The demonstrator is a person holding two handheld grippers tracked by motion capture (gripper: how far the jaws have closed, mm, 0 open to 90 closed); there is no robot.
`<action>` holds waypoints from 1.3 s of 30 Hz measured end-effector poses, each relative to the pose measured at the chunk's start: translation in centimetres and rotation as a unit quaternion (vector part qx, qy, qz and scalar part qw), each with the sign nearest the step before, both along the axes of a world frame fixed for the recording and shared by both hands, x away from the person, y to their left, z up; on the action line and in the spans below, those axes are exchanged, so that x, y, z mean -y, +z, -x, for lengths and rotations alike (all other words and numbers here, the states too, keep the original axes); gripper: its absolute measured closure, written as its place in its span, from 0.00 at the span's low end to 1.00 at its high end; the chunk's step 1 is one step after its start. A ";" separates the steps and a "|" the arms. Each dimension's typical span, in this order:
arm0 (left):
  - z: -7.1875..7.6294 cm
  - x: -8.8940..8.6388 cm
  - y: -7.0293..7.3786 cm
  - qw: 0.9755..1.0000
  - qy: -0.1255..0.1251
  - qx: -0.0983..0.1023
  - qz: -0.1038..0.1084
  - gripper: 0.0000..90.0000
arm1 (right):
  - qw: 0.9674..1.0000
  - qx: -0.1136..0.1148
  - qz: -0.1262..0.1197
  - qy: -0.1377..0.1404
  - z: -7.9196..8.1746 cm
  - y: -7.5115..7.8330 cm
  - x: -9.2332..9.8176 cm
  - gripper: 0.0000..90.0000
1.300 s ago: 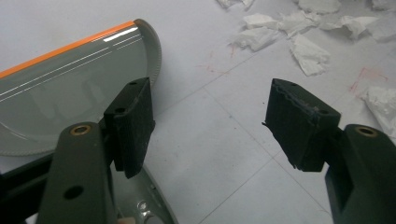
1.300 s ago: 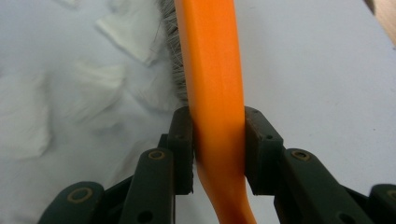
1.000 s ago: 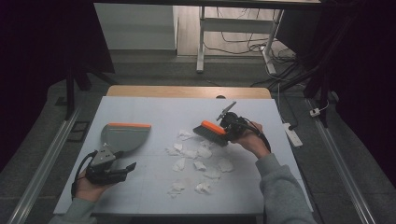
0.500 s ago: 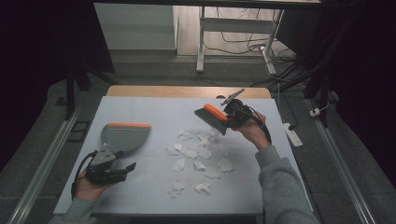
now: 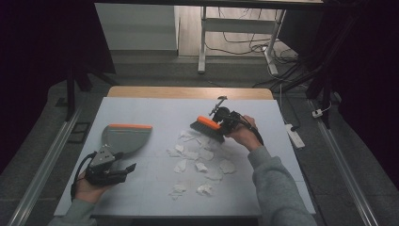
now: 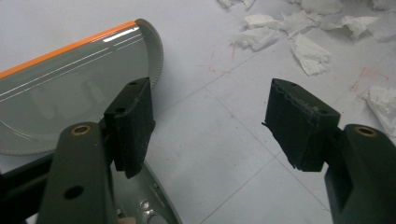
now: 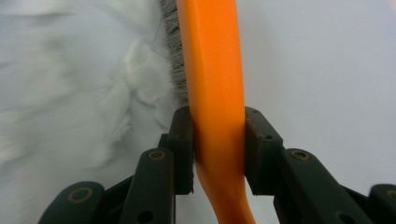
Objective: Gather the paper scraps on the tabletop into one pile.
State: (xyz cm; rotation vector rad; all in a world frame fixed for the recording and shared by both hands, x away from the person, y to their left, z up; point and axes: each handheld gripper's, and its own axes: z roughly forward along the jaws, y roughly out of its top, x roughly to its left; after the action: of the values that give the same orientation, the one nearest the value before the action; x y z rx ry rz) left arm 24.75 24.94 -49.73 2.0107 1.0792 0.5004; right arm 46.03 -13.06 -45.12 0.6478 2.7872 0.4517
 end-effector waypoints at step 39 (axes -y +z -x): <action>-0.2 -0.5 -0.2 1.000 0.004 -0.002 0.003 0.37 | 0.997 0.070 0.007 0.013 -2.9 0.3 -5.8 0.75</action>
State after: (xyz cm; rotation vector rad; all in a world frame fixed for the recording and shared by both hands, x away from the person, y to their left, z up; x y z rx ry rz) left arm 24.90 25.49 -49.89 2.0031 1.0909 0.4976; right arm 48.95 -7.30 -44.78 0.5539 2.6669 0.4630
